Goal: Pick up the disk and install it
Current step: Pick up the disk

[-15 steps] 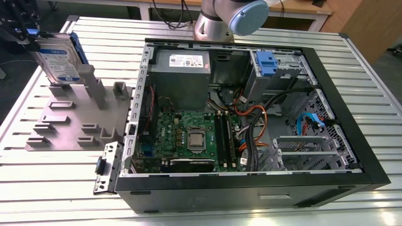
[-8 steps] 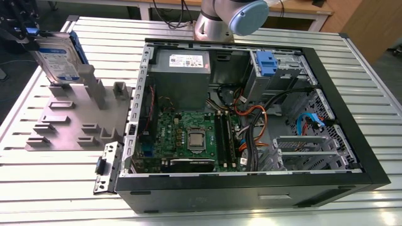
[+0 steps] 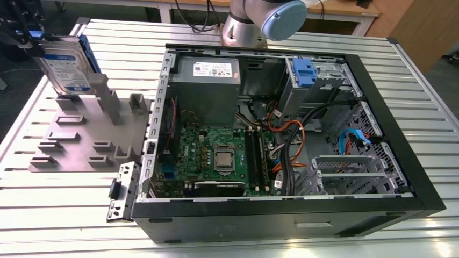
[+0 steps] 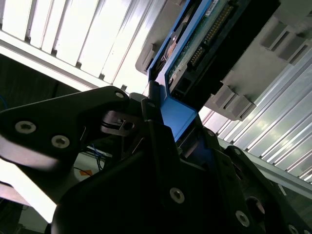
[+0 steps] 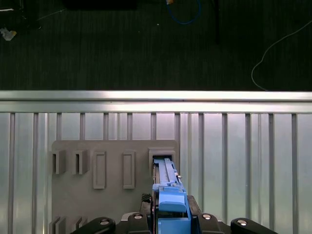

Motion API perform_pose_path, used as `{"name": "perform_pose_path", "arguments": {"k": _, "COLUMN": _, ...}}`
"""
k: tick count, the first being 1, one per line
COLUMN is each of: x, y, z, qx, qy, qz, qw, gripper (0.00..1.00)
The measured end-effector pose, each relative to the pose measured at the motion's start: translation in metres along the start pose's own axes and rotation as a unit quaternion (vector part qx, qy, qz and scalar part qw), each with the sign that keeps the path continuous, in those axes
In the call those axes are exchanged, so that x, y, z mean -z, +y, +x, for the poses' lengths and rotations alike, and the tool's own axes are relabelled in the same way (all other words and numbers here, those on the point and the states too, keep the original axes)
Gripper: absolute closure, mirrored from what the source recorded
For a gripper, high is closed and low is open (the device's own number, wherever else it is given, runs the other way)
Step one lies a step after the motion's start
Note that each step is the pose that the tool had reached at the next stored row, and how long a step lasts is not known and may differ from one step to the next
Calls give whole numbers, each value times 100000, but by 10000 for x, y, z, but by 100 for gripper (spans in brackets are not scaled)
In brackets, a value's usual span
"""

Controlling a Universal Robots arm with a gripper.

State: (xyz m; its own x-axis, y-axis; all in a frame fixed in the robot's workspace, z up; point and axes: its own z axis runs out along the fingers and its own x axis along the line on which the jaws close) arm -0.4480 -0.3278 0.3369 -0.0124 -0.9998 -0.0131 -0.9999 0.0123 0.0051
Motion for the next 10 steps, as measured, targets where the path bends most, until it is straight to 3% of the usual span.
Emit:
{"name": "perform_pose_path", "arguments": {"k": 1, "x": 1, "y": 0, "z": 0, "qx": 1, "qy": -1, "qz": -1, "qw": 100000, "gripper": 63}}
{"name": "perform_pose_path", "arguments": {"k": 3, "x": 63, "y": 1, "z": -1, "qx": -1, "qy": 2, "qz": -4, "qw": 100000, "gripper": 63}}
{"name": "perform_pose_path", "arguments": {"k": 10, "x": 88, "y": 1, "z": -1, "qx": 0, "qy": 5, "qz": -15, "qw": 100000, "gripper": 63}}
